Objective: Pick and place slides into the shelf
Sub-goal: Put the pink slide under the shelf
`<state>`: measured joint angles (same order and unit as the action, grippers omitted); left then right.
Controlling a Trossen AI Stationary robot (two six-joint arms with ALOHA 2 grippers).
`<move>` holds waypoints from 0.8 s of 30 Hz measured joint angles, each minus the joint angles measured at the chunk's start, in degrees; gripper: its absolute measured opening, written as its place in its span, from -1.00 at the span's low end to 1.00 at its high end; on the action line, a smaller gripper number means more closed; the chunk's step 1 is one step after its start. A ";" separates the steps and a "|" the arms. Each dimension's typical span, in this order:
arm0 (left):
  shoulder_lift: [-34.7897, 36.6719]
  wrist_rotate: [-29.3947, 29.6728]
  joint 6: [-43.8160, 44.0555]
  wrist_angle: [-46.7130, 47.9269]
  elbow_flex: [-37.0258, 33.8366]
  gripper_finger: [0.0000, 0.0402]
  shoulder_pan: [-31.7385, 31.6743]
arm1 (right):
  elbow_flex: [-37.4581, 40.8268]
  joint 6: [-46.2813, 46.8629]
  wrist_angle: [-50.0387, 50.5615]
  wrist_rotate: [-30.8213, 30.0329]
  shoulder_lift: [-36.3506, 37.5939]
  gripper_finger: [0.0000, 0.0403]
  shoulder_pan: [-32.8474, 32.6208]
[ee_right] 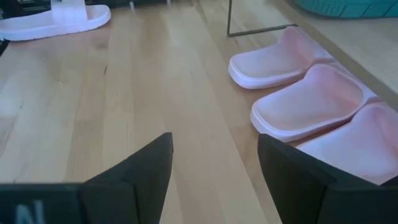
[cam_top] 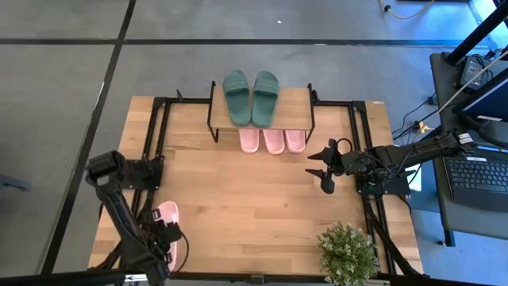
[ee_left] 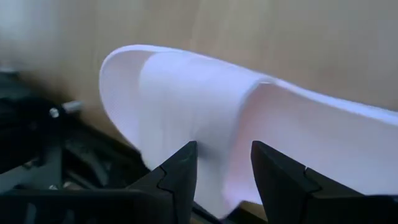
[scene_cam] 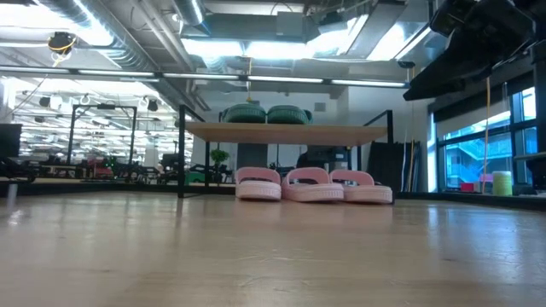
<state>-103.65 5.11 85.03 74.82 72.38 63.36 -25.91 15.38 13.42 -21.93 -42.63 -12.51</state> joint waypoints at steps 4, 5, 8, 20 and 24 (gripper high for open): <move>-2.29 -0.19 0.42 2.75 0.00 -0.28 -0.14 | 0.00 0.00 0.03 0.00 0.00 0.17 0.02; -2.79 -0.25 0.41 3.38 0.00 -0.28 -0.31 | 0.00 -0.17 0.05 0.00 0.00 0.17 0.02; -3.80 -0.18 0.40 5.31 0.00 -0.28 -0.49 | 0.00 -0.63 0.06 0.00 0.00 0.17 0.01; -4.03 2.05 0.09 3.49 0.00 -0.28 -0.49 | 0.00 -0.83 0.12 0.00 0.00 0.17 0.02; -4.03 4.14 0.20 4.57 0.02 -0.28 -0.48 | 0.00 -0.86 0.12 0.00 0.00 0.17 0.01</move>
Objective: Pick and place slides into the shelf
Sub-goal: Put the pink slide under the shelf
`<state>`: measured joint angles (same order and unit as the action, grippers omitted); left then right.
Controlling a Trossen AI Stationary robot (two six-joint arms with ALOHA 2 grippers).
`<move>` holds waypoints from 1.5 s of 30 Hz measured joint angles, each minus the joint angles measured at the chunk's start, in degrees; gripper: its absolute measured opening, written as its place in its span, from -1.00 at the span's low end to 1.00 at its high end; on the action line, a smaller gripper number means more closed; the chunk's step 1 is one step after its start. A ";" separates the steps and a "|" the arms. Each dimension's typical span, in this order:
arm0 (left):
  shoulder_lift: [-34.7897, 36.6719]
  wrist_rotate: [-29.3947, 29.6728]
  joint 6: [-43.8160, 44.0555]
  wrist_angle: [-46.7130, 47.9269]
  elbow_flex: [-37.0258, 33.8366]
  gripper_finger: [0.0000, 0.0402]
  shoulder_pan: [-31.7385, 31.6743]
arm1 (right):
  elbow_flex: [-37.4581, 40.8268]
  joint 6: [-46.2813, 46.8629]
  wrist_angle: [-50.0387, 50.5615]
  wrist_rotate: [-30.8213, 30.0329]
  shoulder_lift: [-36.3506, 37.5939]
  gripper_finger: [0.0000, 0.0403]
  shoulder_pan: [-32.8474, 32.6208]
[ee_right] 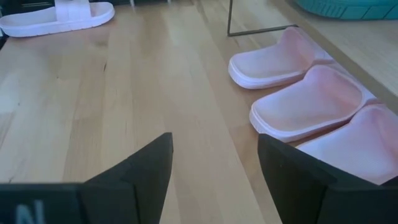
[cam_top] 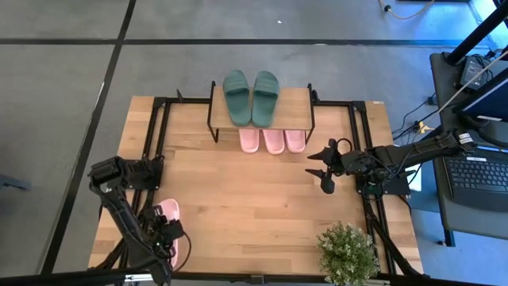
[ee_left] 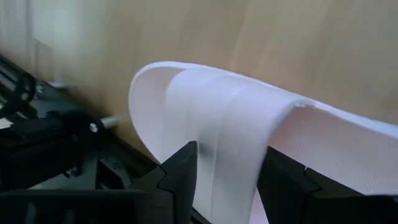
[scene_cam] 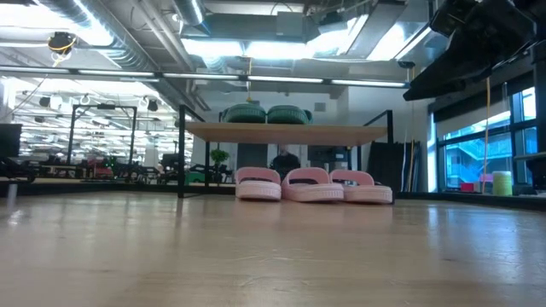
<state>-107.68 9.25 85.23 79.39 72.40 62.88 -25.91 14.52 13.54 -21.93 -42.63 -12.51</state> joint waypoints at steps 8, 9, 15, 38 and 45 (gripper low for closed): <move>0.00 -1.69 -1.22 2.93 0.00 -0.64 -1.93 | 0.00 -1.32 0.04 0.00 0.00 0.17 0.01; 0.00 -1.69 -1.92 2.97 0.00 -0.74 -2.39 | 0.00 -1.42 0.02 0.00 0.00 0.17 0.02; 0.00 -1.14 -2.71 3.88 0.00 -0.95 -5.26 | 0.00 -1.72 0.09 0.00 0.00 0.17 0.01; 7.13 21.09 -55.41 -10.94 13.68 -0.99 -33.77 | 0.00 -4.52 0.56 0.00 0.00 0.17 0.02; 6.59 21.12 -70.27 -15.33 13.21 -1.00 -41.48 | 0.00 -4.34 1.54 0.02 0.00 0.17 0.01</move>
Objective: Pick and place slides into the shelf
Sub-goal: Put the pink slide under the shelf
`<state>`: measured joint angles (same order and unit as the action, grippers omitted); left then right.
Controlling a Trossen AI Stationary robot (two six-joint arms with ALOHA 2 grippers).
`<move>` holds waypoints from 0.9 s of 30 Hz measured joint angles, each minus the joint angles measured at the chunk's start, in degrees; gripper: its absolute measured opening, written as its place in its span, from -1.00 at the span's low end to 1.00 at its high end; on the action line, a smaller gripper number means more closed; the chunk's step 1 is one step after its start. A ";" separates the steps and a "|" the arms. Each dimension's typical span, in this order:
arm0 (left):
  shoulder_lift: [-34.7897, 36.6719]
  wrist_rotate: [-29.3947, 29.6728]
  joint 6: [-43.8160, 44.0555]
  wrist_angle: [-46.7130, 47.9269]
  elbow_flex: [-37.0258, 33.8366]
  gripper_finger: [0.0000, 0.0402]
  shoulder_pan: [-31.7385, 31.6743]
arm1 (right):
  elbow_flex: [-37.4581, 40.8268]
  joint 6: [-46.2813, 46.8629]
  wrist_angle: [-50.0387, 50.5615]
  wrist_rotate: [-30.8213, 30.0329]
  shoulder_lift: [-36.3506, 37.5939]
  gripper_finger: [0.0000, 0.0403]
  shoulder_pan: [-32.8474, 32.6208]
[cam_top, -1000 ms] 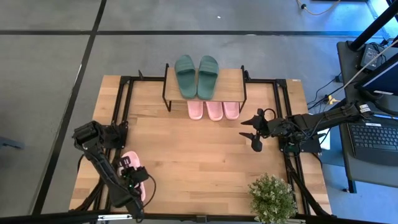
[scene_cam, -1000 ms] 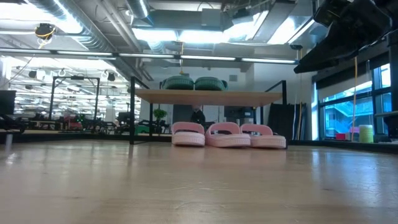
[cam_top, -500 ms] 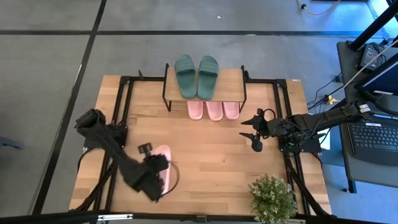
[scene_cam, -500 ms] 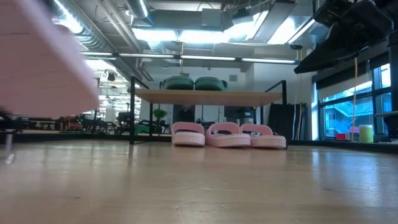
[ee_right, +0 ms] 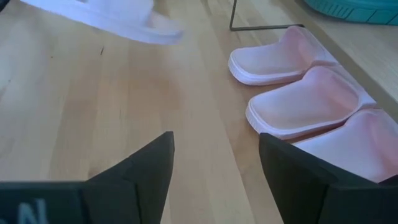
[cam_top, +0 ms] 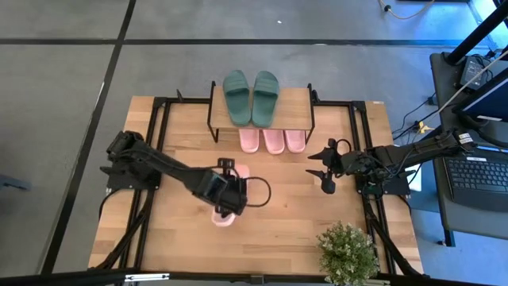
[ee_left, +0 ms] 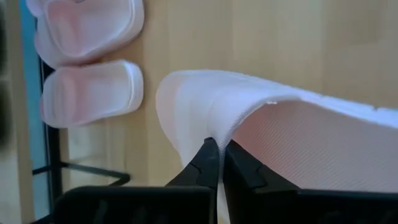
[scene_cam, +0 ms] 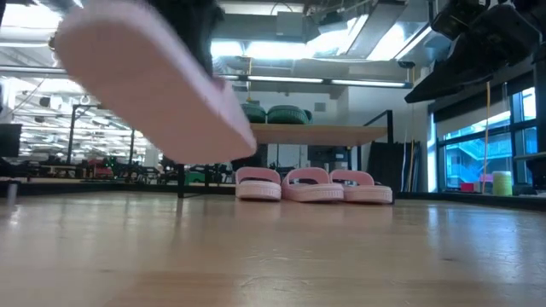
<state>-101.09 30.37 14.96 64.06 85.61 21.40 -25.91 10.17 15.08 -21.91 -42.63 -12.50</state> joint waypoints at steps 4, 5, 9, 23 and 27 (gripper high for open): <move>-1.56 -0.04 -1.39 -0.29 -1.93 -1.00 -2.62 | 0.00 0.00 0.22 0.00 0.00 0.17 0.01; -1.89 0.12 -2.05 -0.54 -2.73 -1.00 -3.02 | 0.00 -0.07 0.26 0.00 0.00 0.17 -0.01; -2.59 1.64 -2.15 -3.95 -5.52 -1.00 -4.99 | 0.00 -0.15 0.26 0.00 0.00 0.17 0.00; -2.59 3.40 -4.15 -11.99 -13.13 -1.00 -9.74 | 0.00 -0.13 0.56 0.02 -3.84 0.17 0.01; -2.57 3.34 -3.71 -12.19 -13.96 -1.00 -11.44 | 0.00 0.42 0.42 0.02 -6.29 0.17 0.01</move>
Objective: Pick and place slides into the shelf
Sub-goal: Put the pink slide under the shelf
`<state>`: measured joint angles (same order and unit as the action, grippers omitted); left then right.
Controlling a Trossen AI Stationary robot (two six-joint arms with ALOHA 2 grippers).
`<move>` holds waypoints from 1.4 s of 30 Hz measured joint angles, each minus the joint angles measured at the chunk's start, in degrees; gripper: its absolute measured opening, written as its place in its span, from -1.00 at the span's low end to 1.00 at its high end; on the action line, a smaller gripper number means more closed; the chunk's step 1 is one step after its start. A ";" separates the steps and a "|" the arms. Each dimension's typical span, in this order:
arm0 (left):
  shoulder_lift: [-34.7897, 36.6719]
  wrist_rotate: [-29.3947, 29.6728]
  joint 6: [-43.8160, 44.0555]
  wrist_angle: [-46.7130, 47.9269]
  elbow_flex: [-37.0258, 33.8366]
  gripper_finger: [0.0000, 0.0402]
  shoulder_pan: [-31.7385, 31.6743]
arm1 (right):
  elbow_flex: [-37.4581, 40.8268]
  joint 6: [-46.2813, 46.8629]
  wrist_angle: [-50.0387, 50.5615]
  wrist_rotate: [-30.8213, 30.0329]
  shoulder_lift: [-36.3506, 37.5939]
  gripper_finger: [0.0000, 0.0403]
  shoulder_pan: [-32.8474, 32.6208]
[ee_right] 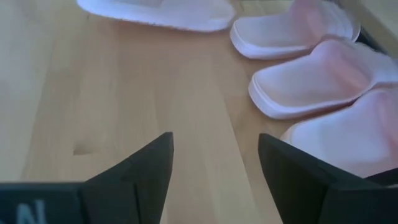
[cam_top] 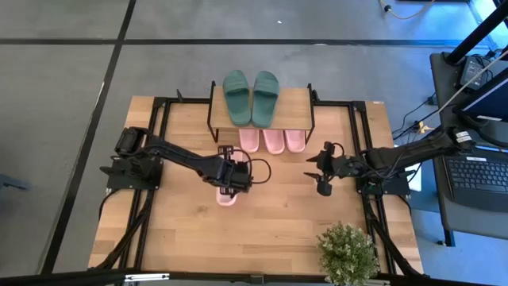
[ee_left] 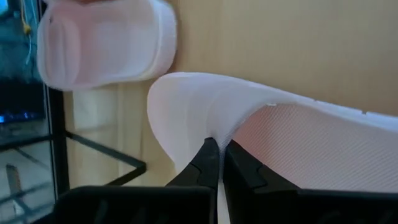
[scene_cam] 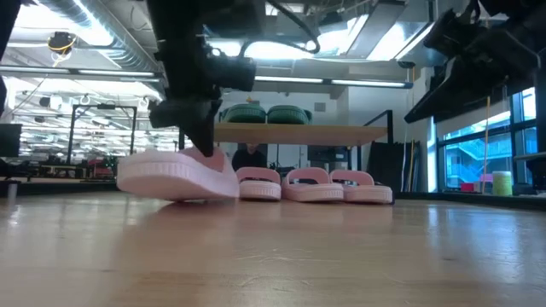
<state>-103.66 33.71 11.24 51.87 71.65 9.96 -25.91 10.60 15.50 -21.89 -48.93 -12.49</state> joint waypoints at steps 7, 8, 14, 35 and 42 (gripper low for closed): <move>0.00 -0.18 2.28 0.05 -0.04 -1.00 -1.21 | 0.00 0.95 -0.03 0.00 -2.38 0.17 0.00; 0.00 0.20 2.06 0.02 -0.04 -1.00 -1.34 | 0.00 0.95 -0.17 0.00 -2.38 0.17 0.00; 0.00 0.72 0.59 -0.05 -0.04 -1.00 -3.31 | 0.00 0.87 -1.18 -0.02 -2.34 0.17 -0.01; 0.09 1.11 -1.37 -1.02 -0.01 -0.86 -14.12 | 0.00 1.11 -1.13 -0.02 -2.32 0.17 -0.02; 0.09 0.10 -3.01 -1.13 -0.01 -0.83 -14.30 | 0.00 1.13 -1.13 -0.02 -2.32 0.17 -0.01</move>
<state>-103.57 33.82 8.23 50.74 71.64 -4.34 -25.91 11.73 14.37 -21.91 -51.24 -12.50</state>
